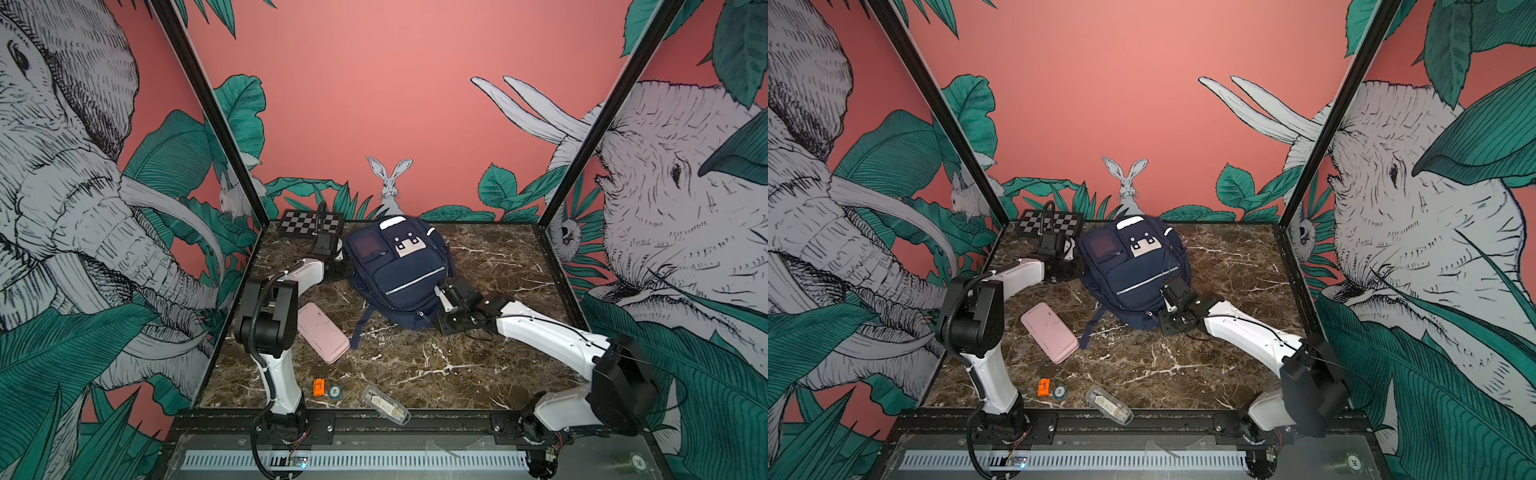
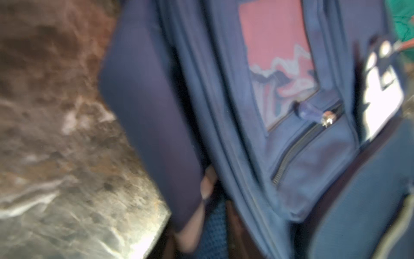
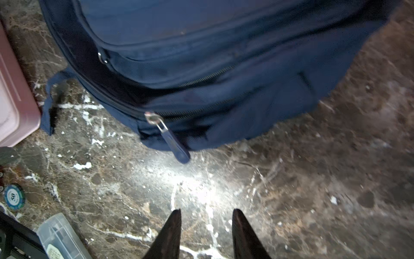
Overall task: Pack books, pencil case, and school supplies into a backpack
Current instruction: Zip the student bag at the top-center of the table.
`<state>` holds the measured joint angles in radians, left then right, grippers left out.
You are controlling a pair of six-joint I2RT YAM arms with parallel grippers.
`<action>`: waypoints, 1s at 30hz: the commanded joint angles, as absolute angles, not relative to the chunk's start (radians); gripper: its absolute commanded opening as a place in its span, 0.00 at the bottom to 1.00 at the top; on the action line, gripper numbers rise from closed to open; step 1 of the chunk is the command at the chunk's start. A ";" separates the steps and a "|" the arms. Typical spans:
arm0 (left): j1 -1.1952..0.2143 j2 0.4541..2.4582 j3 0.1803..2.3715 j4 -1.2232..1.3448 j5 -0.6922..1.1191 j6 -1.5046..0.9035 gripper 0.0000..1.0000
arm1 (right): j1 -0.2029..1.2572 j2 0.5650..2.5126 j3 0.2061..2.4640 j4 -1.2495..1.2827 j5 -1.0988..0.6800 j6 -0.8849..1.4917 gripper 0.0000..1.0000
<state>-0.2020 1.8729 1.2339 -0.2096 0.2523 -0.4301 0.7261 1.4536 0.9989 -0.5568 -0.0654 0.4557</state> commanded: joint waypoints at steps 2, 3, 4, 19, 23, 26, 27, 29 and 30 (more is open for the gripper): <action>-0.210 1.735 1.169 -0.198 0.283 -0.433 0.51 | 0.737 1.521 1.080 -0.544 -0.084 0.387 0.39; -0.209 1.720 1.160 -0.206 0.280 -0.431 0.52 | 0.736 1.533 1.093 -0.547 -0.084 0.377 0.40; -0.210 1.703 1.151 -0.215 0.279 -0.431 0.53 | 0.736 1.550 1.106 -0.551 -0.086 0.367 0.40; -0.348 1.503 1.007 -0.218 0.327 -0.470 0.54 | 0.734 1.718 1.205 -0.591 -0.135 0.271 0.34; -0.412 1.500 0.985 -0.204 0.343 -0.489 0.54 | 0.718 1.717 1.182 -0.582 -0.157 0.262 0.27; -0.471 1.506 0.963 -0.179 0.348 -0.516 0.54 | 0.717 1.713 1.160 -0.560 -0.201 0.261 0.21; -0.483 1.506 0.953 -0.171 0.348 -0.526 0.54 | 0.717 1.712 1.156 -0.559 -0.205 0.260 0.18; -0.504 1.500 0.930 -0.145 0.347 -0.555 0.54 | 0.717 1.708 1.152 -0.560 -0.203 0.257 0.10; -0.511 1.498 0.920 -0.136 0.350 -0.565 0.53 | 0.717 1.705 1.147 -0.561 -0.202 0.258 0.08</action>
<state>-0.4973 1.5280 0.9508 -0.1745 0.3401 -0.5159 0.7181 1.7103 1.1629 -0.5503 -0.1856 0.2703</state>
